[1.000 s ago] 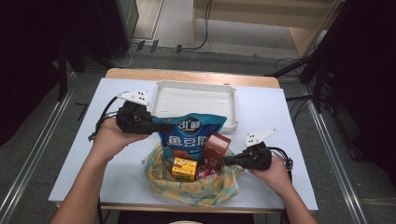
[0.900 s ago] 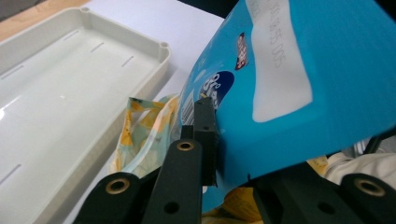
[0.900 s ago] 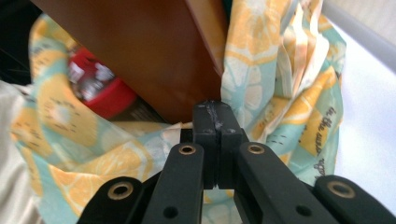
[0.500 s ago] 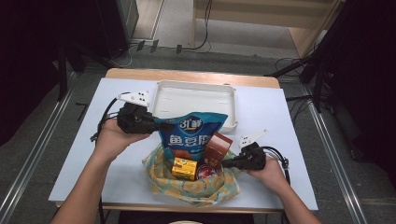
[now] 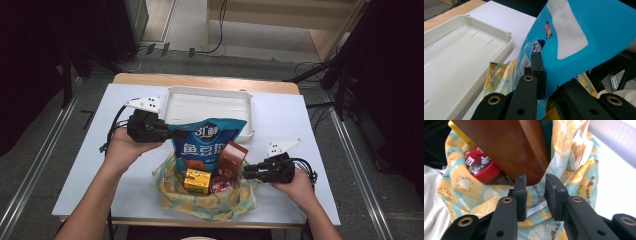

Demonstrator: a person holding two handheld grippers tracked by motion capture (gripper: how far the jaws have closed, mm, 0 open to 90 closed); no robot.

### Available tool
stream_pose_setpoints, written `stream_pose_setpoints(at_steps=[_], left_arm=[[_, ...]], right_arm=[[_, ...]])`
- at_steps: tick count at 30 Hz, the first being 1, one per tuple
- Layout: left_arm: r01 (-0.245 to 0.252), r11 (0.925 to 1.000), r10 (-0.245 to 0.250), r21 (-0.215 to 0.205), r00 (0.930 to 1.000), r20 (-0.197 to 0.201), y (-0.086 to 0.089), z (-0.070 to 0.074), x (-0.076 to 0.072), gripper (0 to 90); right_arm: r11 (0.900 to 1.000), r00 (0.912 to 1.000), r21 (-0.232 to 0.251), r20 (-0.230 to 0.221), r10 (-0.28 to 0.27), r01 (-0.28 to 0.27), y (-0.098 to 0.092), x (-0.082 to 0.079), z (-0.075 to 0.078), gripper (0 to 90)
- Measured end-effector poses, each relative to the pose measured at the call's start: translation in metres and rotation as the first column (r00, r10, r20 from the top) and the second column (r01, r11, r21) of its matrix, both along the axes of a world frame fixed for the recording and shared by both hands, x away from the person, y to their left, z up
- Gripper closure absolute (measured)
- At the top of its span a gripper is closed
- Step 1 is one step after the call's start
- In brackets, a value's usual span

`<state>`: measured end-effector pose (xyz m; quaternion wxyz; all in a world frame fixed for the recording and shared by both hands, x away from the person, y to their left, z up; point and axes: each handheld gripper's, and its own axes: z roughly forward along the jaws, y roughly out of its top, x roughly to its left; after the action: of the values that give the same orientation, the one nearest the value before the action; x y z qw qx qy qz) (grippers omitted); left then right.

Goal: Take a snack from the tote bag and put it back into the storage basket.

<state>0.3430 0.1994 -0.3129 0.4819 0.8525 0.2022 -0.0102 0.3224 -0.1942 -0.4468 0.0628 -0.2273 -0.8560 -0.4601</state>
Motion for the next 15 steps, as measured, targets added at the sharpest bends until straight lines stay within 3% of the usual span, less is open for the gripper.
stream_pose_setpoints(at_steps=[6, 7, 15], left_arm=[[-0.007, 0.9999, 0.007, -0.014, 1.0, -0.005, -0.003, 0.006, 0.002, 90.0], [-0.017, 0.9997, 0.017, -0.016, 0.9998, -0.012, -0.003, 0.009, 0.003, 90.0], [-0.022, 0.9993, 0.023, -0.029, 0.9997, 0.008, -0.007, 0.024, 0.004, 89.9]], right_arm=[[1.0, 0.9997, 0.018, 0.013, -0.019, 0.019, -0.005, -0.002, 0.005, 62.7], [0.999, 0.9992, 0.027, 0.024, -0.033, 0.032, -0.006, -0.002, 0.006, 56.5], [0.997, 0.9982, 0.045, 0.024, -0.056, 0.055, -0.009, -0.002, 0.008, 49.3]])
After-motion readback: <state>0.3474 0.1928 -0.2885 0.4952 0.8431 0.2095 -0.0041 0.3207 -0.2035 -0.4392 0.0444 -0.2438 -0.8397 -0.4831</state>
